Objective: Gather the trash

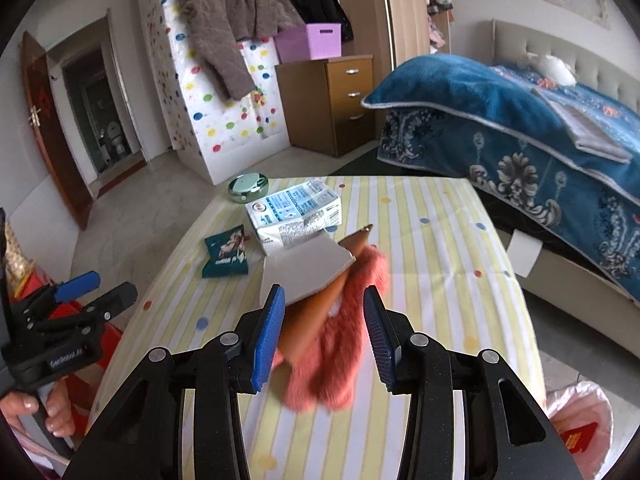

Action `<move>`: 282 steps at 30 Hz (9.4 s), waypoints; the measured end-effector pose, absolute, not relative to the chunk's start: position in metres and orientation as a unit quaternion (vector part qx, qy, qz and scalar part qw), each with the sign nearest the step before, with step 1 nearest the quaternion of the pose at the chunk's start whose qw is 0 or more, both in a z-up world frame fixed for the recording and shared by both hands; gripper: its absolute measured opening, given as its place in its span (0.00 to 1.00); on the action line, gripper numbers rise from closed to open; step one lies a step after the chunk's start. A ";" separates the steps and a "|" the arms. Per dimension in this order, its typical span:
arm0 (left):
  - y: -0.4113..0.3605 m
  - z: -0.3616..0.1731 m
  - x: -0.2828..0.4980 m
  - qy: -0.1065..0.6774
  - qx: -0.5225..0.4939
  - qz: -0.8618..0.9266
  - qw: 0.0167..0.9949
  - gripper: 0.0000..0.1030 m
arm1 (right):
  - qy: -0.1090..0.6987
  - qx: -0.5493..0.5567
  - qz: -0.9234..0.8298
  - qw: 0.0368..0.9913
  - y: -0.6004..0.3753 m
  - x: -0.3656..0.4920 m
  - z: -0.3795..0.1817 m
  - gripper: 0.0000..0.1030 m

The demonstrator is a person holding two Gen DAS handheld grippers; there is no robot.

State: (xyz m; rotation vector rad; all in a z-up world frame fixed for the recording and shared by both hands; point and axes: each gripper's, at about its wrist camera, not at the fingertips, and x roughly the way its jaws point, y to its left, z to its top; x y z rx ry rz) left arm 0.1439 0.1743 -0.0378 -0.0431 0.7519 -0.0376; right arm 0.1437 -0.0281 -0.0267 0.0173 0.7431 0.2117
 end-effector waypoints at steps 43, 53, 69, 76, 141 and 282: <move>0.148 -0.054 0.172 0.393 -0.030 -0.024 0.919 0.68 | 0.233 0.022 0.003 0.972 -0.082 0.106 0.006 0.00; 0.148 -0.081 0.237 0.421 -0.050 -0.015 0.905 0.56 | 0.254 0.023 -0.017 0.967 -0.098 0.132 -0.019 0.00; 0.161 -0.058 0.185 0.366 -0.083 -0.034 0.926 0.10 | 0.264 0.022 -0.021 0.964 -0.107 0.105 -0.023 0.00; 0.141 -0.029 0.123 0.329 -0.050 -0.058 0.941 0.10 | 0.259 0.029 -0.022 0.965 -0.118 0.061 -0.014 0.00; -0.137 -0.051 0.055 0.368 0.052 -0.315 0.873 0.83 | 0.328 0.120 -0.169 0.922 -0.301 -0.080 -0.059 0.32; 0.165 -0.078 0.076 0.399 -0.063 -0.069 0.912 0.19 | 0.298 0.003 0.146 0.943 -0.044 0.041 -0.007 0.03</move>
